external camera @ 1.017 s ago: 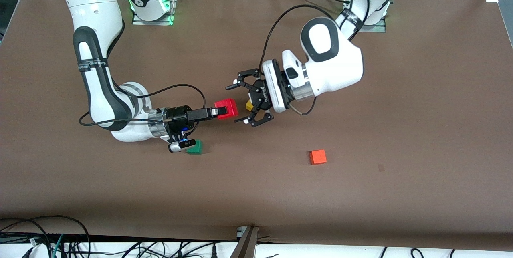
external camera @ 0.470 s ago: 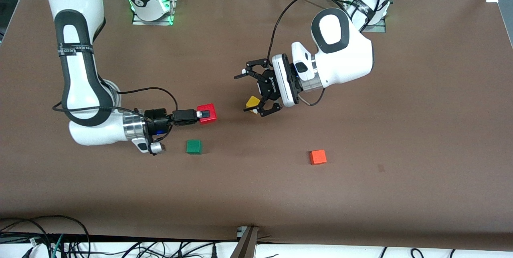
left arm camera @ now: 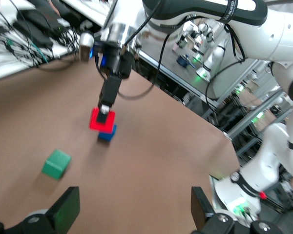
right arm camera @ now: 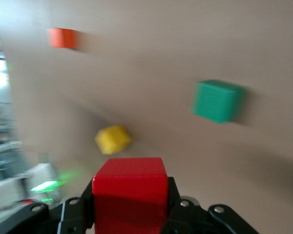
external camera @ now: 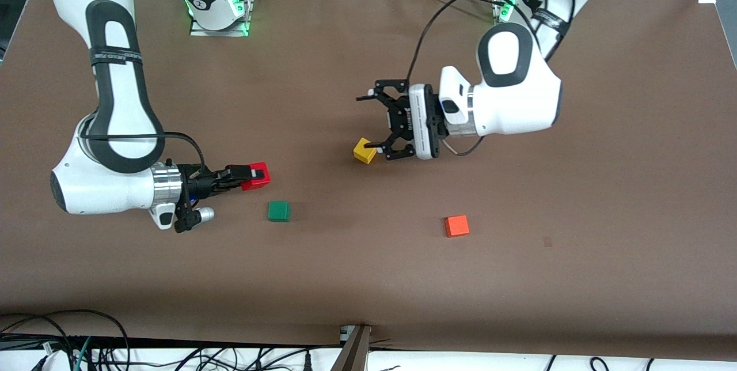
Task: Pass red block to right arm, stack on blue
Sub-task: 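Lower the red cube onto the blue cube with the right gripper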
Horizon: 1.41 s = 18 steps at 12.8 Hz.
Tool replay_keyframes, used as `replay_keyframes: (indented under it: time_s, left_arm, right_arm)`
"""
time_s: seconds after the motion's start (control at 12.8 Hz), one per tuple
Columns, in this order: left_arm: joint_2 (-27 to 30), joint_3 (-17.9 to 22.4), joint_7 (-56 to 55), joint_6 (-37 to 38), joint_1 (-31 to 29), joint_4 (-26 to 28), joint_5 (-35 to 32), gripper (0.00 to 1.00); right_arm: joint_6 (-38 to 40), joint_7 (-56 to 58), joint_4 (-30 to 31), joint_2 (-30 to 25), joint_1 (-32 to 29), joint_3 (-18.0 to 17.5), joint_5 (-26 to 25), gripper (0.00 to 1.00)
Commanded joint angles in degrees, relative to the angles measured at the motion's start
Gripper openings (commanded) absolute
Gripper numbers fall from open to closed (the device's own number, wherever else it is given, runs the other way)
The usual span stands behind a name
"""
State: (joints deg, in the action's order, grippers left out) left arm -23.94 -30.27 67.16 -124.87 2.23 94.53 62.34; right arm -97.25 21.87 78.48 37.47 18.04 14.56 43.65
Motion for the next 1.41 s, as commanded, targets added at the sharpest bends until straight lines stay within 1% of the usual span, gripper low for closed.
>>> replay_keyframes:
  time_s: [0.0,0.16,0.23,0.39,0.47,0.55,0.63,0.7,0.86,0.94,1.1,1.25,1.33]
  left_arm:
    - [1.4,0.0,-9.5,10.7,-2.8,-3.2,-9.8,1.0]
    - [1.4,0.0,-18.8,18.7,-3.7,-6.9,-18.8,1.0]
    - [1.4,0.1,-22.5,21.8,-3.8,-8.0,-21.5,1.0]
    - [1.4,0.0,-32.1,24.6,-3.7,-8.5,-27.0,1.0]
    - [1.4,-0.1,-35.3,24.8,-3.5,-8.6,-29.4,1.0]
    - [1.5,-0.1,-39.7,25.0,-3.3,-8.4,-30.4,1.0]
    - [1.8,-0.1,-45.6,26.2,-3.3,-8.4,-33.8,1.0]
    - [2.2,-0.6,-51.9,26.9,-3.3,-8.5,-38.8,1.0]
    - [4.0,-0.9,-67.5,27.5,-2.9,-8.7,-48.1,1.0]
    - [5.1,-0.8,-71.1,28.6,-3.0,-8.7,-50.5,1.0]
    - [7.0,0.4,-73.7,32.4,-4.4,-8.7,-55.2,1.0]
    - [8.1,0.9,-73.2,36.0,-7.4,-12.4,-61.5,1.0]
    - [10.2,4.0,-73.0,36.0,-7.4,-12.2,-61.9,1.0]
  right_arm:
    - [-2.5,-4.4,0.3,-2.5,1.0,0.0,-13.3,0.16]
    - [-2.6,-8.8,0.7,-3.4,2.0,0.1,-22.7,0.16]
    - [-2.6,-10.9,1.1,-3.5,2.3,0.1,-27.2,0.16]
    - [-4.2,-12.6,3.6,-4.6,2.3,0.1,-31.8,0.16]
    - [-7.0,-12.7,6.7,-5.8,2.3,0.1,-34.0,0.16]
    - [-11.1,-12.7,11.2,-7.7,2.3,0.1,-34.9,0.16]
    - [-15.3,-12.6,15.6,-9.8,2.3,0.1,-35.5,0.16]
    - [-19.8,-12.6,20.0,-11.7,2.3,0.1,-36.8,0.16]
    - [-27.4,-12.6,26.8,-13.9,2.3,0.2,-37.2,0.16]
    - [-30.5,-12.6,29.4,-14.5,2.3,0.3,-37.2,0.16]
    - [-34.1,-12.6,32.0,-14.9,2.3,0.6,-37.2,0.16]
    - [-37.6,-12.6,34.4,-14.9,2.3,0.7,-37.2,0.16]
    - [-39.6,-12.6,35.5,-14.9,2.3,0.7,-37.2,0.16]
